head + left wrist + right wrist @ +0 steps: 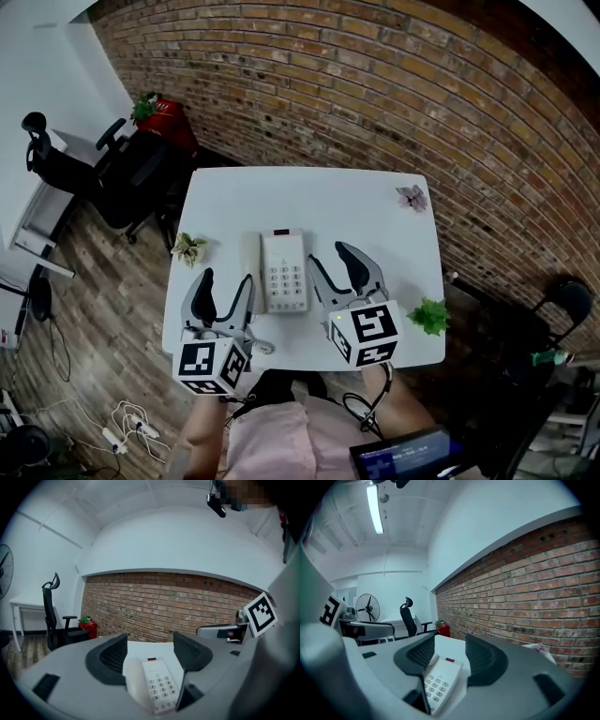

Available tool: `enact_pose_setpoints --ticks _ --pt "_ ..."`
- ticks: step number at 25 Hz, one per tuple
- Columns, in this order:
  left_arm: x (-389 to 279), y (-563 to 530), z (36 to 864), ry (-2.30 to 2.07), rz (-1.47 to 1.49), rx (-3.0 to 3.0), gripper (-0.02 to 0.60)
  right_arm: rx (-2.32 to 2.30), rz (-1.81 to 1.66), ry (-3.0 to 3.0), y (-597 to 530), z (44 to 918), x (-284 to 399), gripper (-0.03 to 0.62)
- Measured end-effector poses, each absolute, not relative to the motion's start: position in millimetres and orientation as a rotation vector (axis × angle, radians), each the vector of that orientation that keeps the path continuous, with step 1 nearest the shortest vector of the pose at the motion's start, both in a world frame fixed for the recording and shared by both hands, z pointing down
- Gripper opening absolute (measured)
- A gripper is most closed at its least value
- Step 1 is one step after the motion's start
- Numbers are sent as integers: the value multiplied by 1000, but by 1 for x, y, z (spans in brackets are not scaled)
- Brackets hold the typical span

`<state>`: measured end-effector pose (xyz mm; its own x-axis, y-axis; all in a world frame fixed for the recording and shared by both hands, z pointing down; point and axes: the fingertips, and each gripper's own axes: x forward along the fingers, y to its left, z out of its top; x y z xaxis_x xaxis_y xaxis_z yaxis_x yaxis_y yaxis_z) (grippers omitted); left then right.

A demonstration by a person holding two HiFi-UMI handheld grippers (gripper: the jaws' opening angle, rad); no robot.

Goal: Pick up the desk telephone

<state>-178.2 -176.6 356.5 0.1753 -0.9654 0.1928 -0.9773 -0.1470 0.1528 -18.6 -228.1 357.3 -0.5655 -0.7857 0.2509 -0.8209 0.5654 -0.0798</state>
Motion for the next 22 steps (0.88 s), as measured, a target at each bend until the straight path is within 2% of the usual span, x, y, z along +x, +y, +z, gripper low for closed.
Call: enact_pose_setpoints --ticks 9,22 --pt "-196 -239 402 -1726 108 2181 336 1347 378 -2508 -269 399 -45 227" --pt "-197 -270 495 -1531 217 2062 365 1242 587 -2369 -289 487 -68 274"
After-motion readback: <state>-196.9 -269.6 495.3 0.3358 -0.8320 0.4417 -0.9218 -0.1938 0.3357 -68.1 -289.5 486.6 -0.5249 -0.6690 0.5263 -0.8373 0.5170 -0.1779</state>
